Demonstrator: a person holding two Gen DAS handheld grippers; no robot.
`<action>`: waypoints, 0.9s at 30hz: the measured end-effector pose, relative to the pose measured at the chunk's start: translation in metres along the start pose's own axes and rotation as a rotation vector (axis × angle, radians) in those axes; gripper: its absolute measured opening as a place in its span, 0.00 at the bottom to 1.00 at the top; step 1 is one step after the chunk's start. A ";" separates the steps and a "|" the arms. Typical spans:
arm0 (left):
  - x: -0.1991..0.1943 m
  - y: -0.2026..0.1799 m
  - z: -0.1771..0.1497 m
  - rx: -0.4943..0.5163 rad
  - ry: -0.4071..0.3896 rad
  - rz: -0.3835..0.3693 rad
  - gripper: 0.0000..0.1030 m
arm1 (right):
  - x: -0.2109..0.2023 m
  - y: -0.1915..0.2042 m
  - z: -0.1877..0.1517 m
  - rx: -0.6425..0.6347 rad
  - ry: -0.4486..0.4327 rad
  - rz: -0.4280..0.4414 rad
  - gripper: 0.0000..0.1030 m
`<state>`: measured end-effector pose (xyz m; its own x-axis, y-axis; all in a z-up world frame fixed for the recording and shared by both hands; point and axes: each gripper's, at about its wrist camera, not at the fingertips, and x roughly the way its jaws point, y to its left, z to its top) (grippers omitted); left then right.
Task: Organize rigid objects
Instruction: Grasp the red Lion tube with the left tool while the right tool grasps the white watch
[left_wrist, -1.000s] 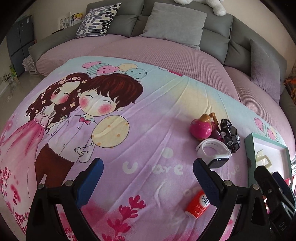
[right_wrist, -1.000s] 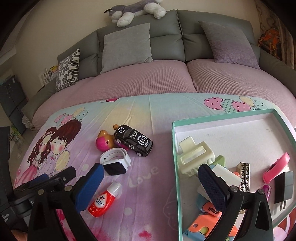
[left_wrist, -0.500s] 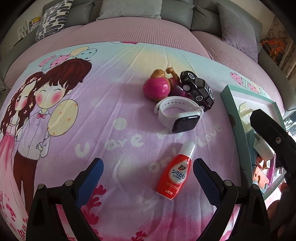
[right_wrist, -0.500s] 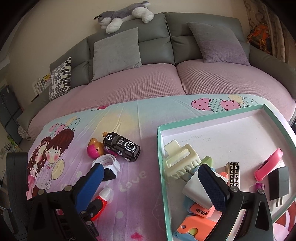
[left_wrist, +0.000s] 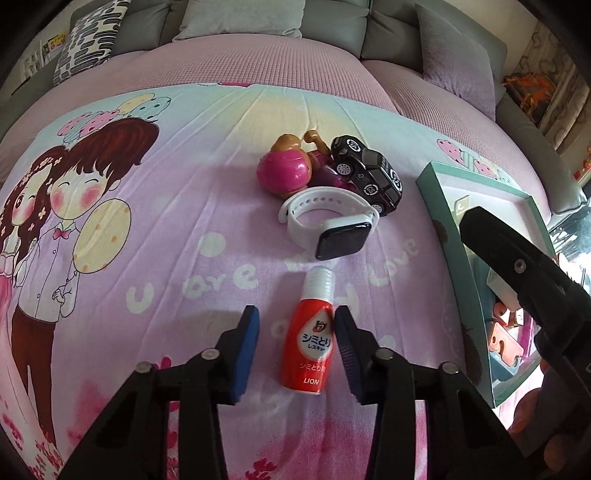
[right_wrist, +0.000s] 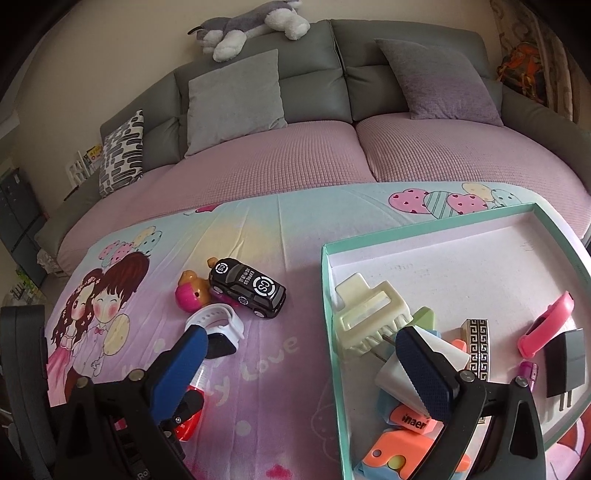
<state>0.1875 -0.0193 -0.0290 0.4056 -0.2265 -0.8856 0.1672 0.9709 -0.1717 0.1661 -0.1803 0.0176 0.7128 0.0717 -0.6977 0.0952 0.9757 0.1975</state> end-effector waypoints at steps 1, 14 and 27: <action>0.000 -0.001 0.000 0.005 -0.003 -0.004 0.25 | 0.000 0.001 0.000 -0.001 -0.001 0.005 1.00; -0.014 0.063 0.001 -0.230 -0.089 0.065 0.25 | 0.020 0.038 -0.011 -0.099 0.026 0.074 0.99; -0.006 0.082 -0.004 -0.260 -0.081 0.021 0.25 | 0.059 0.068 -0.022 -0.180 0.096 0.058 0.77</action>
<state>0.1953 0.0617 -0.0396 0.4791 -0.2013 -0.8544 -0.0742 0.9606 -0.2679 0.1992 -0.1047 -0.0252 0.6434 0.1401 -0.7526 -0.0764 0.9900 0.1190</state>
